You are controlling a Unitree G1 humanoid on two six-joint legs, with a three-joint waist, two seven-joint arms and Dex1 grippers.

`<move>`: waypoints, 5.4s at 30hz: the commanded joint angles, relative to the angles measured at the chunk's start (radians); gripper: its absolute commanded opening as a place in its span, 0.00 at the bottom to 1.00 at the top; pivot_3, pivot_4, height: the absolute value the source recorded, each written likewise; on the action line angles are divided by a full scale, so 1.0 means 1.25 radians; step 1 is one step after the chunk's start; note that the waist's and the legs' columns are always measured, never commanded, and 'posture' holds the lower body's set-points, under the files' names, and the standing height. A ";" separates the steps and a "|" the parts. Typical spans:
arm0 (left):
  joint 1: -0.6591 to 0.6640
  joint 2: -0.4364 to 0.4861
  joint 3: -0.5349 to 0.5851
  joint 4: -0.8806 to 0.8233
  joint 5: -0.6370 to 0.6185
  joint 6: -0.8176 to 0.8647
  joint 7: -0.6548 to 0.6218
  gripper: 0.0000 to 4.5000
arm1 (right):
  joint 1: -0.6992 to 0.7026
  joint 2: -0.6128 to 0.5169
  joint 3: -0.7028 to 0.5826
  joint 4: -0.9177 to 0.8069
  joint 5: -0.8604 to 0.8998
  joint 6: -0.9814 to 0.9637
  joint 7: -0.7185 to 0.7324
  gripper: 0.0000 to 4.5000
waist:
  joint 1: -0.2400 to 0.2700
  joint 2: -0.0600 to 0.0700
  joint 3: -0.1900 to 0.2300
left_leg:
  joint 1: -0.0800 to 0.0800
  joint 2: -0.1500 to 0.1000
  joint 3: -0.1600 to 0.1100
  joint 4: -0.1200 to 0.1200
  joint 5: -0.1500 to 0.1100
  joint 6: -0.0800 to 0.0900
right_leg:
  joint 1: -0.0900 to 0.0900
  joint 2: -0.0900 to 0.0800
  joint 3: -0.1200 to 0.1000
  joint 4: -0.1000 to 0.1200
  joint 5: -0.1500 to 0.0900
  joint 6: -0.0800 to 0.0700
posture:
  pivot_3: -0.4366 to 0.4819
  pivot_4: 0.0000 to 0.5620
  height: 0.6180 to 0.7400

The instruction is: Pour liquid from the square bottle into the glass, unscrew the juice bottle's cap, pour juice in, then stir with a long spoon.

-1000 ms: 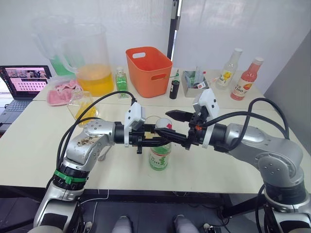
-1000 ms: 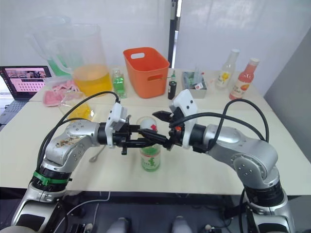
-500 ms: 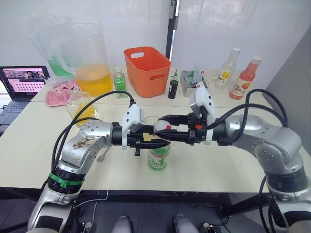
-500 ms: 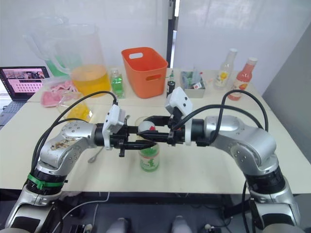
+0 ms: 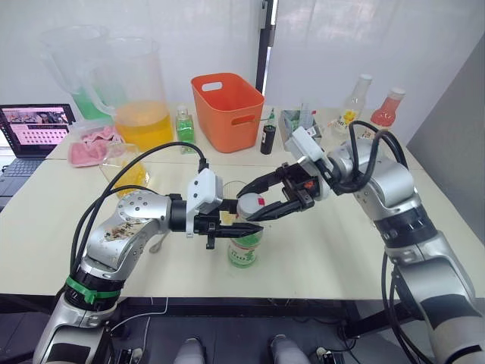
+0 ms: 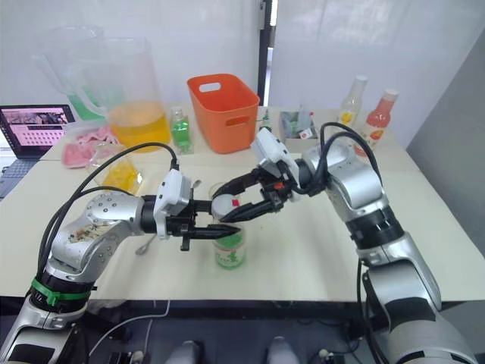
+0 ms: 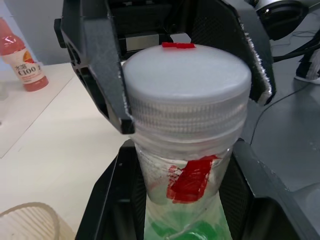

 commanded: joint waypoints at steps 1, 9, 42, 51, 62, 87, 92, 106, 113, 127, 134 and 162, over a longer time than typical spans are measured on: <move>0.002 -0.002 0.014 -0.028 -0.017 0.001 0.007 0.33 | -0.022 -0.010 -0.037 0.018 -0.025 0.018 -0.010 0.38 | 0.001 0.000 0.000 | 0.000 0.000 0.000 0.000 0.000 0.000 | 0.000 0.000 0.000 0.000 0.000 0.000 | 0.48 0.27 0.81; -0.009 -0.019 0.001 0.004 -0.007 -0.017 0.006 0.33 | 0.117 -0.078 -0.191 -0.199 0.075 0.174 -0.160 0.81 | 0.011 0.000 0.000 | -0.001 0.000 0.000 0.000 0.000 0.000 | -0.001 0.000 0.000 0.000 0.000 0.000 | 0.48 0.27 0.81; -0.052 -0.068 -0.008 0.056 -0.017 0.021 -0.002 0.33 | 0.387 0.025 -0.255 -0.657 0.211 0.419 -0.795 0.47 | 0.010 0.000 0.000 | -0.003 0.000 0.000 0.000 0.000 0.000 | -0.002 0.000 0.000 -0.002 0.000 0.000 | 0.48 0.27 0.81; -0.042 -0.041 0.002 0.012 -0.006 0.023 0.010 0.33 | 0.287 -0.041 -0.135 -0.494 0.147 0.295 -0.494 0.38 | 0.007 0.000 0.000 | -0.003 0.000 0.000 0.000 0.000 0.000 | -0.001 0.000 0.000 -0.002 0.000 0.000 | 0.48 0.27 0.81; -0.008 -0.013 0.030 -0.056 -0.038 0.062 0.043 0.33 | 0.038 0.017 -0.010 -0.017 -0.051 -0.030 -0.056 0.38 | 0.000 0.000 0.000 | -0.002 0.000 0.000 0.000 0.000 0.000 | -0.001 0.000 0.000 -0.001 0.000 0.000 | 0.48 0.27 0.81; -0.008 -0.030 0.023 -0.015 -0.040 0.068 0.057 0.33 | 0.265 -0.015 -0.310 -0.485 0.179 0.357 -0.455 0.98 | 0.008 0.000 0.000 | -0.004 0.000 -0.001 0.000 0.000 0.000 | -0.003 0.001 0.001 0.000 -0.001 0.000 | 0.48 0.27 0.81; -0.028 -0.043 0.003 0.017 -0.035 0.060 0.034 0.33 | 0.324 0.020 -0.317 -0.610 0.181 0.419 -0.655 0.98 | 0.009 0.000 0.000 | -0.004 0.000 -0.001 0.000 0.000 0.000 | -0.003 0.001 0.001 0.000 -0.001 0.000 | 0.48 0.27 0.81; -0.052 -0.055 -0.016 0.064 -0.011 0.028 -0.001 0.33 | 0.372 0.039 -0.266 -0.661 0.195 0.429 -0.786 0.57 | 0.013 0.000 0.000 | -0.004 0.000 -0.001 0.001 0.000 0.000 | -0.002 0.001 0.001 -0.001 0.000 0.000 | 0.48 0.27 0.81; -0.048 -0.048 -0.012 0.061 -0.007 0.023 0.002 0.33 | 0.361 0.021 -0.240 -0.621 0.215 0.415 -0.714 0.37 | 0.012 0.000 0.000 | -0.004 0.000 -0.001 0.001 0.000 0.000 | -0.002 0.001 0.001 -0.001 0.000 0.000 | 0.48 0.27 0.81; -0.006 -0.008 0.037 -0.012 -0.067 0.079 0.014 0.33 | 0.112 -0.043 -0.059 -0.146 0.025 0.063 -0.116 0.37 | 0.003 0.000 0.000 | -0.003 0.000 -0.001 0.000 0.000 0.000 | -0.002 0.001 0.000 -0.001 0.000 0.000 | 0.48 0.27 0.81; 0.005 -0.004 0.039 -0.032 -0.071 0.094 0.030 0.33 | 0.036 -0.015 -0.035 0.043 -0.045 -0.096 0.055 0.37 | 0.003 0.000 0.000 | -0.003 0.000 -0.001 -0.001 0.000 0.000 | -0.002 0.001 0.000 0.000 0.000 0.001 | 0.48 0.27 0.81; -0.039 -0.056 -0.026 0.059 -0.002 0.026 0.008 0.33 | 0.392 0.059 -0.322 -0.612 0.170 0.358 -0.660 0.99 | 0.014 0.000 0.000 | -0.004 0.000 -0.001 0.001 0.000 0.000 | -0.002 0.001 0.001 0.000 -0.001 0.001 | 0.48 0.27 0.81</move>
